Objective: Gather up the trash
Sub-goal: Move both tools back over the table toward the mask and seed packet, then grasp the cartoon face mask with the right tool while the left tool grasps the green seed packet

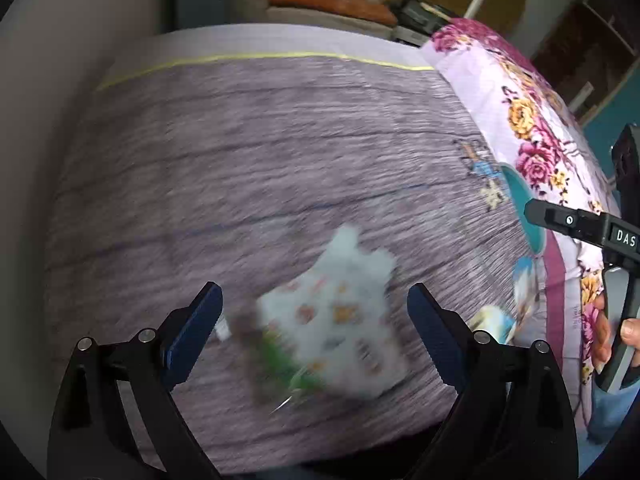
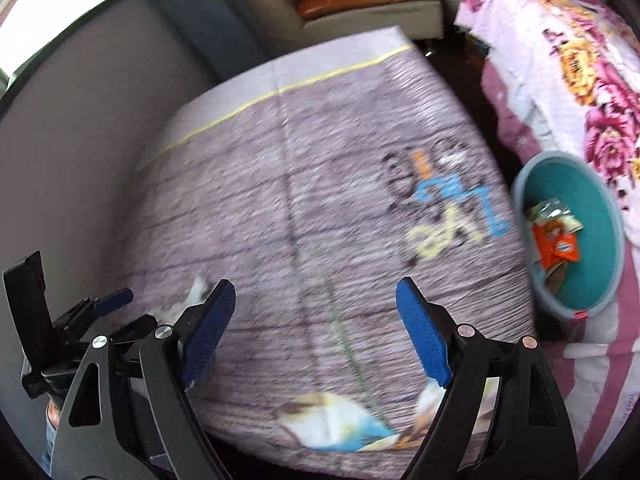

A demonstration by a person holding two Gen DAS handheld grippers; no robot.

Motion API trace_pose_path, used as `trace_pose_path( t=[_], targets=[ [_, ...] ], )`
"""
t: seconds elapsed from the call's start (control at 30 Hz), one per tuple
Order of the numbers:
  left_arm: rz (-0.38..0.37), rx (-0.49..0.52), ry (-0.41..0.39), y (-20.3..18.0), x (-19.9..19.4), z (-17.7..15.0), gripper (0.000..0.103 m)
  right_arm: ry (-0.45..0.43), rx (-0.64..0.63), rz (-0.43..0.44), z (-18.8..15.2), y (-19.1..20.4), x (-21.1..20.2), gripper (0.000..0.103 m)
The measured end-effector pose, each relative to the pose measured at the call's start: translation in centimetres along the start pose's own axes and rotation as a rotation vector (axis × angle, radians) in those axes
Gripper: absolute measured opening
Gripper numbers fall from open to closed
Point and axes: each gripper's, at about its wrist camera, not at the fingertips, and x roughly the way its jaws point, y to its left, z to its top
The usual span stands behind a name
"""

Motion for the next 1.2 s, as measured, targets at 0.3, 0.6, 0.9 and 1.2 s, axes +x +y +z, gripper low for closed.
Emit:
trace_pose_path(
  t=[0.3,0.6,0.9,1.2],
  targets=[
    [0.056,-0.037,0.027,3.9,-0.4,-4.5,0.094,0.161,-0.156,0.091,-1.2,6.7,5.4,0.079],
    [0.047,-0.081,0.01,6.5,-0.1,-6.1,0.097,0.274,-0.205,0.137,-2.0,11.5,9.0,0.079],
    [0.018,-0.116,0.011,7.6,0.1,-6.6,0.097,0.236,-0.314,0.094,-2.1,14.7,10.4,0.04],
    [0.009,-0.105,0.031,7.0,0.5,-6.2,0.097,0.157,-0.294,0.136,-1.5,14.0,8.6,0.005]
  ],
)
